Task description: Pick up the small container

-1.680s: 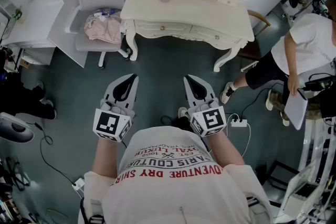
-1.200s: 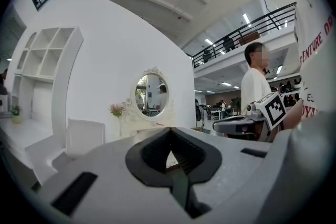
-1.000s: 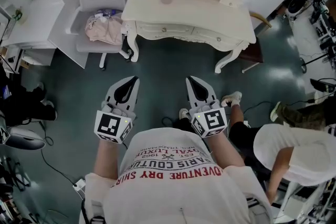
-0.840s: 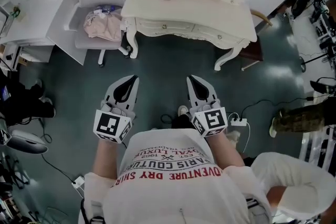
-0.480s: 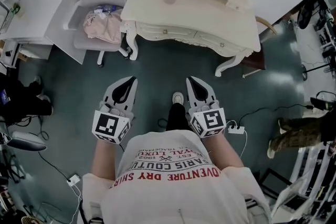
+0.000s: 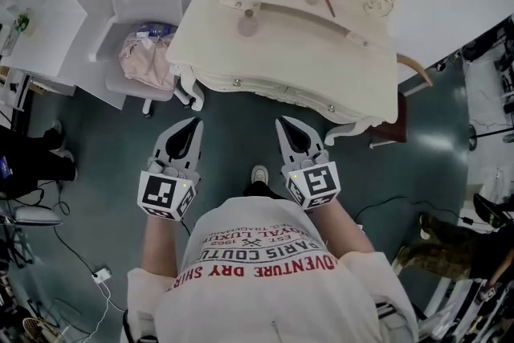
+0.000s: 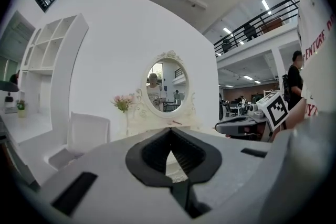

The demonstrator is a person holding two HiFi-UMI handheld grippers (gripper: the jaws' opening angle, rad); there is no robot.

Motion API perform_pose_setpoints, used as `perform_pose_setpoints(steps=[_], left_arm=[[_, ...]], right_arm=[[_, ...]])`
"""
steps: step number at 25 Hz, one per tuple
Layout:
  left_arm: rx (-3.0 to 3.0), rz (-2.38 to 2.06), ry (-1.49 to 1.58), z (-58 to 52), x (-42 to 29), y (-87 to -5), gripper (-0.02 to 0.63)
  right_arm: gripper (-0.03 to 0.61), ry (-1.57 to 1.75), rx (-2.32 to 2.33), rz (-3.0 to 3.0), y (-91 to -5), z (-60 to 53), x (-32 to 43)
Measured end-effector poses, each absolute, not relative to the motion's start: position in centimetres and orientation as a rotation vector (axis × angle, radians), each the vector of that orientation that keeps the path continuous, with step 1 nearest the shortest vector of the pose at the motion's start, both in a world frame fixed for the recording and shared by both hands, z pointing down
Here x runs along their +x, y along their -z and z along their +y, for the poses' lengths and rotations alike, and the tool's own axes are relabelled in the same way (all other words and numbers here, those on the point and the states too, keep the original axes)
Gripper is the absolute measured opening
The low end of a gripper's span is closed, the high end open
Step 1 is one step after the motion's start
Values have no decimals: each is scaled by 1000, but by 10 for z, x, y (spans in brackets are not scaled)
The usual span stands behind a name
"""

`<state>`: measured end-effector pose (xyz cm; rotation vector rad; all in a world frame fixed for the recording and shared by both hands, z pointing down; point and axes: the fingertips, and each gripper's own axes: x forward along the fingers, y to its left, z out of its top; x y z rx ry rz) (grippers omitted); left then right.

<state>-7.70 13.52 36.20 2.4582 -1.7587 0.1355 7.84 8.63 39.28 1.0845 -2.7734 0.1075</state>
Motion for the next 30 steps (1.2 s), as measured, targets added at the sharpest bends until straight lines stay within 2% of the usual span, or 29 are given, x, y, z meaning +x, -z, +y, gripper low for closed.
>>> perform_pose_setpoints(steps=[8, 14, 30], left_arm=[[2420, -1762, -148, 37, -21, -368, 6], [2418, -1747, -170, -19, -14, -375, 8], [2546, -1556, -178, -189, -68, -422, 8]], right_arm=[[-2, -120, 1022, -2771, -394, -12, 131], [-2, -141, 1047, -2765, -398, -67, 145], [-2, -186, 1111, -2738, -417, -210, 75]])
